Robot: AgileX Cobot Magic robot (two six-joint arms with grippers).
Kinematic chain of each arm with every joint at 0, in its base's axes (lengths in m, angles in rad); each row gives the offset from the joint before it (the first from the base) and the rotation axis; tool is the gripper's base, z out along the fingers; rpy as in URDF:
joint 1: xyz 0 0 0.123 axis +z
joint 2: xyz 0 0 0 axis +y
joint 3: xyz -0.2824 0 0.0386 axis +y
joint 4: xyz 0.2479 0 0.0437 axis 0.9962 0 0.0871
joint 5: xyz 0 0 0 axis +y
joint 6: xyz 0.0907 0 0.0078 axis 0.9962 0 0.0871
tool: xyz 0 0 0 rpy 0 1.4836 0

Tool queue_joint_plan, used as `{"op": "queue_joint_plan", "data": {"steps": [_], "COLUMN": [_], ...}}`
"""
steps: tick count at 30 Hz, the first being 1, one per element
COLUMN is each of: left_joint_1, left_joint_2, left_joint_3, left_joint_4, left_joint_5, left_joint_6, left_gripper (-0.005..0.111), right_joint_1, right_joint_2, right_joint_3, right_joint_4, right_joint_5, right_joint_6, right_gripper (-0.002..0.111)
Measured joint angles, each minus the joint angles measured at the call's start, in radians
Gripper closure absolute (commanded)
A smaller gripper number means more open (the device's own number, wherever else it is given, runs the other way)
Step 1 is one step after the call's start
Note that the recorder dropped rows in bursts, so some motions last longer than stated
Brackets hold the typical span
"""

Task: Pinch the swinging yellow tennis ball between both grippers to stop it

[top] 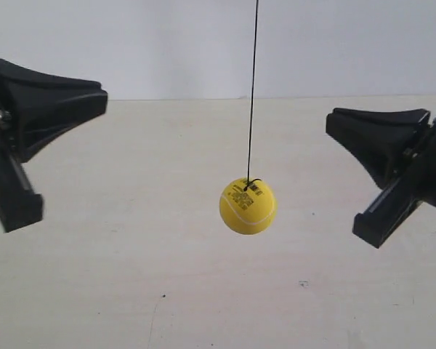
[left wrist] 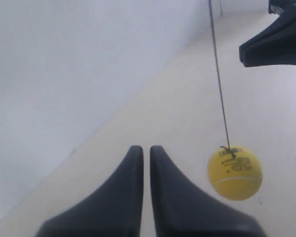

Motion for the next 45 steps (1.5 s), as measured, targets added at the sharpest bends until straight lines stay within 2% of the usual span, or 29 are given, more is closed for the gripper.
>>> {"op": "queue_joint_plan", "data": {"steps": [8, 15, 18, 24, 38, 42, 45], "left_joint_1": [0.0, 0.0, 0.0, 0.0, 0.0, 0.0, 0.0], "left_joint_2": [-0.372, -0.721, -0.852, -0.893, -0.893, -0.893, -0.893], "left_joint_3": [0.108, 0.224, 0.251, 0.274, 0.274, 0.274, 0.274], "left_joint_4": [-0.031, -0.044, -0.044, -0.044, -0.044, -0.044, -0.044], "left_joint_5": [0.025, 0.029, 0.029, -0.029, -0.039, -0.041, -0.041], "left_joint_6": [-0.041, -0.112, -0.15, -0.18, -0.182, -0.182, -0.182], "left_gripper": [0.102, 0.102, 0.102, 0.102, 0.102, 0.102, 0.102], "right_joint_1": [0.0, 0.0, 0.0, 0.0, 0.0, 0.0, 0.0], "right_joint_2": [-0.422, -0.771, -0.895, -1.01, -1.01, -1.01, -1.01], "right_joint_3": [0.0, 0.0, 0.0, 0.0, 0.0, 0.0, 0.004], "right_joint_4": [-0.163, -0.547, -0.608, -0.63, -0.632, -0.574, -0.328], "right_joint_5": [0.224, 0.248, 0.252, 0.221, 0.189, 0.299, 0.512], "right_joint_6": [0.254, 0.699, 0.814, 1.019, 1.057, 0.961, 0.761], "right_gripper": [0.108, 0.108, 0.108, 0.108, 0.108, 0.108, 0.108]}}
